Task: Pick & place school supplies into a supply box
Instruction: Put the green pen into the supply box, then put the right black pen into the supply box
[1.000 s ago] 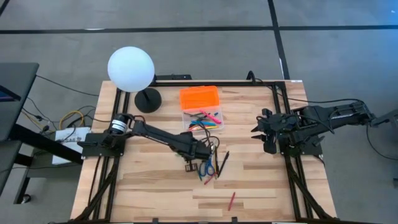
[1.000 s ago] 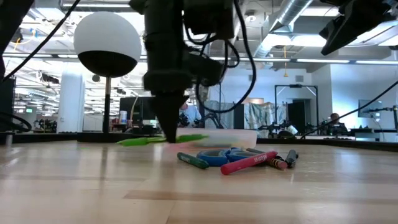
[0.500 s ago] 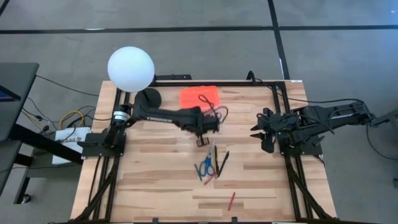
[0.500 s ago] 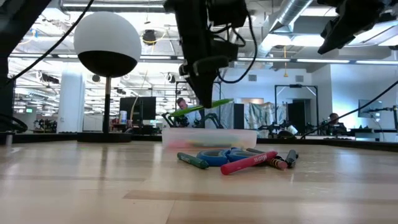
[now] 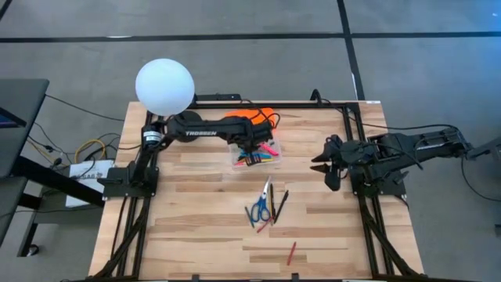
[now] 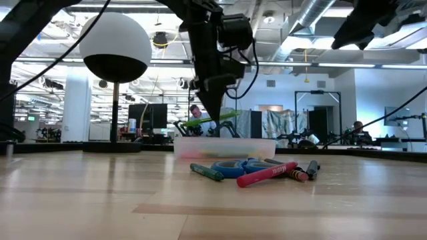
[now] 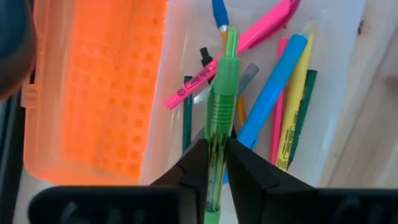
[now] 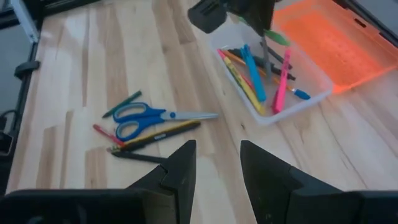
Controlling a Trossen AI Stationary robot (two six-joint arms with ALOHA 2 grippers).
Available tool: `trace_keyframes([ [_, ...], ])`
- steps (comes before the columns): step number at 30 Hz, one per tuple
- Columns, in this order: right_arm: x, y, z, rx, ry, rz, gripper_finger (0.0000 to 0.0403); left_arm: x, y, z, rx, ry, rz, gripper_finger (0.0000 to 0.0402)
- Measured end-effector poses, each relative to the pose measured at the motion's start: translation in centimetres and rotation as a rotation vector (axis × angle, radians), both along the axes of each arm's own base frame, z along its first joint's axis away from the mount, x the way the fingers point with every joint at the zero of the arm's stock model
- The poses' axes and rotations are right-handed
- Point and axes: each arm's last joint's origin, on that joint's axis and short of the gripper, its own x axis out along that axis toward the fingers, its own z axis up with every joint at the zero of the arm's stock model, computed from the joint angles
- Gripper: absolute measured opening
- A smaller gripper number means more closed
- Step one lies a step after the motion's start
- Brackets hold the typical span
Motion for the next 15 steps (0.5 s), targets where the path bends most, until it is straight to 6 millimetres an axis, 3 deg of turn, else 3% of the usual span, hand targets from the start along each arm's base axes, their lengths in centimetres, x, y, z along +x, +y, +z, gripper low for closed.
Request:
trace_keyframes([
  [9, 1.0, 0.2, -0.5, -0.002, 0.022, -0.008, 0.0118, -0.1, 0.1, 0.0, 0.011, 0.013, -0.022, 0.0139],
  [15, 3.6, 0.8, -1.1, -0.052, 0.012, 0.104, 0.0118, -0.7, -0.4, -0.1, -0.072, 0.061, -0.024, 0.0165],
])
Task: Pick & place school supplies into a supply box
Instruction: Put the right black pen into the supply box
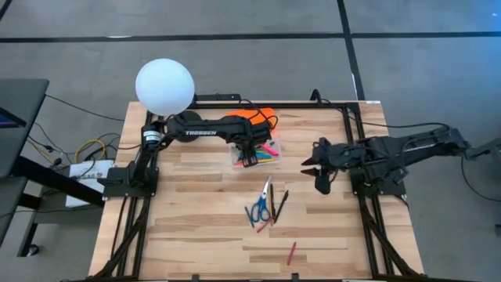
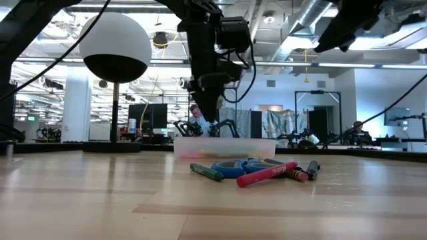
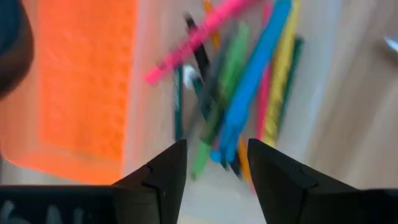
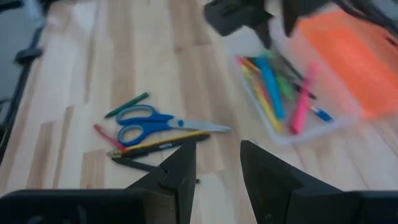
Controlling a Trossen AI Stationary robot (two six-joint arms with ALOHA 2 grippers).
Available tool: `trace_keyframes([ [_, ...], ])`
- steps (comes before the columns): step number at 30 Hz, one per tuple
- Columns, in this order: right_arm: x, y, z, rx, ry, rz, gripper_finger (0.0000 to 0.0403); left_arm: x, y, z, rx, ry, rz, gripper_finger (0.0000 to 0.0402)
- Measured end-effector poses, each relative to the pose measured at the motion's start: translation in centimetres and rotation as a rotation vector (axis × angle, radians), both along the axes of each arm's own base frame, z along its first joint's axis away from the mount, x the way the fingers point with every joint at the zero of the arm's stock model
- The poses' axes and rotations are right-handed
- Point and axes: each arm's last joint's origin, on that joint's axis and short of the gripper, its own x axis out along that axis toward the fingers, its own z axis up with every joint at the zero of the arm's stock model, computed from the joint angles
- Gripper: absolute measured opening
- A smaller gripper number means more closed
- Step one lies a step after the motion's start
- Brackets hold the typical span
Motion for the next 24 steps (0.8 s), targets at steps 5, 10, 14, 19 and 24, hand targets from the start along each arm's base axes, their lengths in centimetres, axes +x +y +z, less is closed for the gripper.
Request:
trace_keyframes([
  [5, 2.6, 0.8, -1.3, -0.023, 0.017, 0.185, 0.0118, -0.8, -1.5, 0.7, -0.056, 0.050, 0.015, 0.0165],
  [10, 5.0, 1.6, -3.7, -0.013, 0.088, 0.336, 0.0118, -1.0, -4.0, 2.2, -0.056, 0.011, 0.030, 0.0165],
  [14, 6.4, 2.1, -6.0, 0.002, 0.176, 0.416, 0.0118, -1.4, -6.1, 3.3, -0.030, -0.018, 0.060, 0.0165],
  [19, 7.7, 2.4, -8.5, -0.010, 0.255, 0.490, 0.0118, -2.2, -9.3, 4.3, 0.006, -0.027, 0.108, 0.0165],
  [24, 8.6, 2.8, -10.0, -0.071, 0.270, 0.569, 0.0118, -3.2, -12.4, 4.9, 0.063, -0.026, 0.165, 0.0165],
])
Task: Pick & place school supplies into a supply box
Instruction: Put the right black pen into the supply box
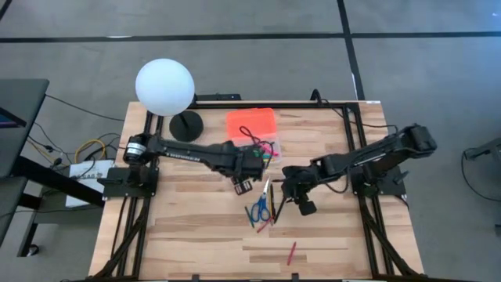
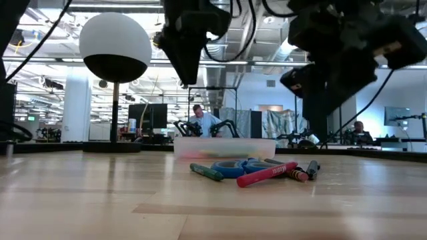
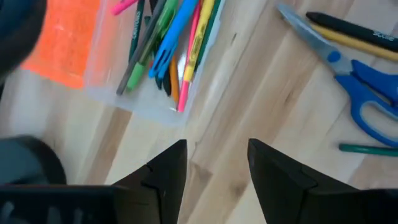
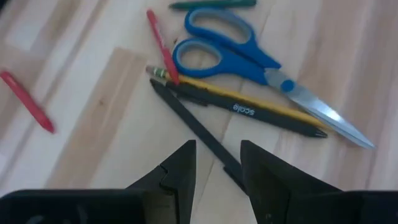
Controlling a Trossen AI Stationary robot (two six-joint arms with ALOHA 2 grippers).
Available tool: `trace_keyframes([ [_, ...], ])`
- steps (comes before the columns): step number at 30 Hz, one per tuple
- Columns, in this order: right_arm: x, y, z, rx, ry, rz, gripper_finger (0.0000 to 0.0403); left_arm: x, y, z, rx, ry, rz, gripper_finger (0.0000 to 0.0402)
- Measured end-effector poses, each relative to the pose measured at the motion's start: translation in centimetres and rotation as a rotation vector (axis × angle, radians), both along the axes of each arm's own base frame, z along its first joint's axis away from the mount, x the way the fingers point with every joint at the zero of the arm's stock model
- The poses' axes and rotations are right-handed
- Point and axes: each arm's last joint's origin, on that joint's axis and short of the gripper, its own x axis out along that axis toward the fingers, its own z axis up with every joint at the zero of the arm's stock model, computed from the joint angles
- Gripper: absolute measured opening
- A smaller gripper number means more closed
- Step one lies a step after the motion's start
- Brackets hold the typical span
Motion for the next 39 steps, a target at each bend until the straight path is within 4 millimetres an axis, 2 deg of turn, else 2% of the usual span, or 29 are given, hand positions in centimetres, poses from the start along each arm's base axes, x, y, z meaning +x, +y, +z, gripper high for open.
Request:
trace_keyframes([
  [9, 0.8, 1.6, -2.8, -0.081, 0.029, 0.168, 0.0118, -2.3, -4.1, 0.8, 0.088, 0.008, 0.127, 0.0165],
  [18, 1.5, 1.9, -3.9, -0.112, 0.007, 0.173, 0.0118, -4.3, -7.0, 0.9, 0.144, 0.026, 0.223, 0.0165],
  [24, 1.5, 1.5, -4.0, -0.141, 0.009, 0.174, 0.0118, -5.1, -8.1, 1.0, 0.175, 0.017, 0.271, 0.0165],
  [34, 1.9, 1.3, -6.5, -0.144, 0.112, 0.168, 0.0118, -5.5, -9.3, 1.0, 0.192, -0.034, 0.297, 0.0165],
  [39, 1.7, 1.2, -6.7, -0.137, 0.141, 0.144, 0.0105, -5.8, -10.0, 1.0, 0.198, -0.052, 0.292, 0.0165],
])
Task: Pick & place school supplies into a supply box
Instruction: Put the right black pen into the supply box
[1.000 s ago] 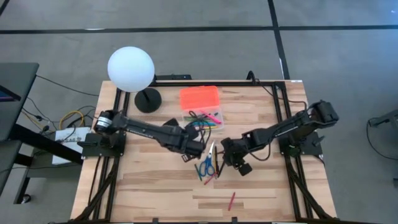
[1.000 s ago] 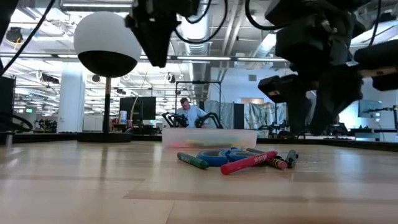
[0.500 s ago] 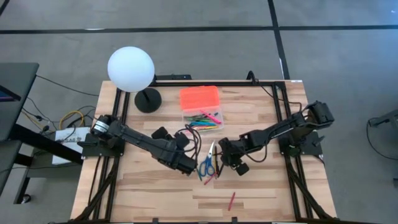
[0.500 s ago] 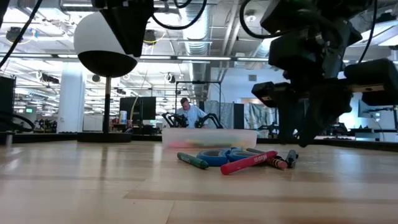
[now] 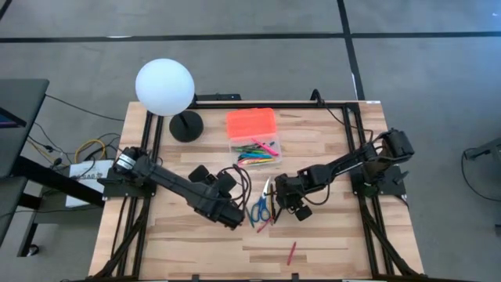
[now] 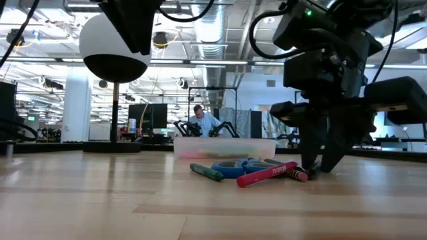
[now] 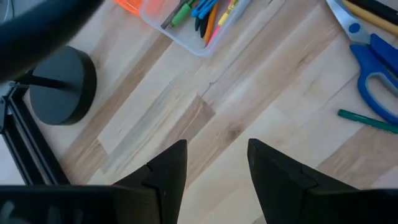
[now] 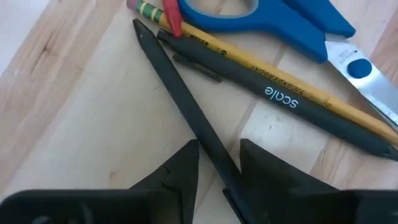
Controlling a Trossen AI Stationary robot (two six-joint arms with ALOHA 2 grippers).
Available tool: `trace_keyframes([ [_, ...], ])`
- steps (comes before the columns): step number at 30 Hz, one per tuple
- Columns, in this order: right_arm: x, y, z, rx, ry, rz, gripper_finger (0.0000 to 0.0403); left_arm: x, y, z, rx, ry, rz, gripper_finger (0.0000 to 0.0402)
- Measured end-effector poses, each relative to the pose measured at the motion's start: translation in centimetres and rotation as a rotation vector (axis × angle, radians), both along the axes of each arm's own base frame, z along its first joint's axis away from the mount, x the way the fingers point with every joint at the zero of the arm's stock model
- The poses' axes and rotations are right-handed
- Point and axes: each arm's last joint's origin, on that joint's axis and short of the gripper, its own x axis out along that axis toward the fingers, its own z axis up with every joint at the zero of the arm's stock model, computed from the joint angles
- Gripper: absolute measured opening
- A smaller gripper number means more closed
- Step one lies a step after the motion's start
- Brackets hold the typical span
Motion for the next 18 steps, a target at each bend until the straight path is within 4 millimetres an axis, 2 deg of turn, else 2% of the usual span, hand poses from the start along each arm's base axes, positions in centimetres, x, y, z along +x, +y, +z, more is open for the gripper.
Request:
trace_keyframes([
  [11, -1.3, -0.4, 0.6, -0.011, 0.106, -0.048, 0.0015, 0.0, 0.0, 0.1, 0.072, -0.038, -0.011, 0.0165],
  [14, -1.7, -0.3, 0.8, -0.019, 0.136, -0.044, 0.0009, 0.1, 0.0, 0.2, 0.090, -0.039, -0.025, 0.0165],
  [18, -2.5, -0.3, 1.4, -0.025, 0.176, -0.077, 0.0021, 0.1, 0.1, 0.2, 0.117, -0.047, -0.034, 0.0165],
])
